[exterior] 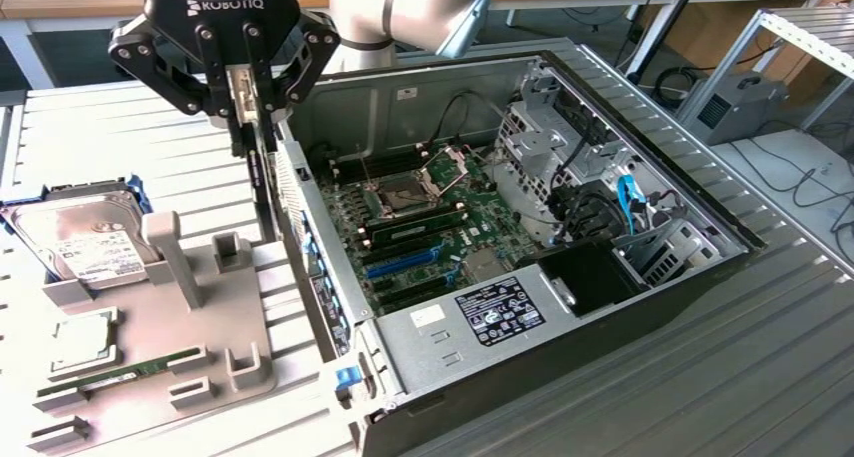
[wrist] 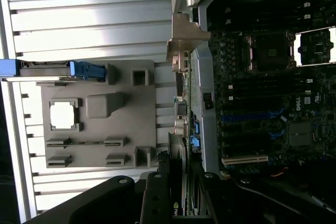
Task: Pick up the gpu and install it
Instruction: 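Pick up the gpu and move the gpu toward the slot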
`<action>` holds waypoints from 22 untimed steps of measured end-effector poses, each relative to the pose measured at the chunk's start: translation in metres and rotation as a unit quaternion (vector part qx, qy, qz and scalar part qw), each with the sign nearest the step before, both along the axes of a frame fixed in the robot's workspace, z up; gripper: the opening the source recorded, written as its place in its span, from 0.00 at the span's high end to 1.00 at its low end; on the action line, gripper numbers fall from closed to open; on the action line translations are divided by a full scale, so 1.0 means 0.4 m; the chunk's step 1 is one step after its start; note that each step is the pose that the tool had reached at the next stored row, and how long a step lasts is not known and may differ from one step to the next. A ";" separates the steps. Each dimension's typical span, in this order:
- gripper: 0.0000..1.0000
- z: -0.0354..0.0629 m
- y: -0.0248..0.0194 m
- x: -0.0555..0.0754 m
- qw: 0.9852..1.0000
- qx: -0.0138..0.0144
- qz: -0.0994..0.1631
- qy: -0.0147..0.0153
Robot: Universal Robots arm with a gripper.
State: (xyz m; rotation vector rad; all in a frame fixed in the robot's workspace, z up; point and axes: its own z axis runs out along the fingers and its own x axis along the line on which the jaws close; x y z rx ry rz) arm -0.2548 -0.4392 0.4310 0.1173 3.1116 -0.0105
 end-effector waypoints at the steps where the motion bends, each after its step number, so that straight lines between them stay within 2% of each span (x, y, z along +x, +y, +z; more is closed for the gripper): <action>1: 0.74 0.000 0.000 0.001 1.000 0.000 0.000 0.000; 22: 0.74 0.000 0.000 0.022 1.000 0.000 0.000 0.000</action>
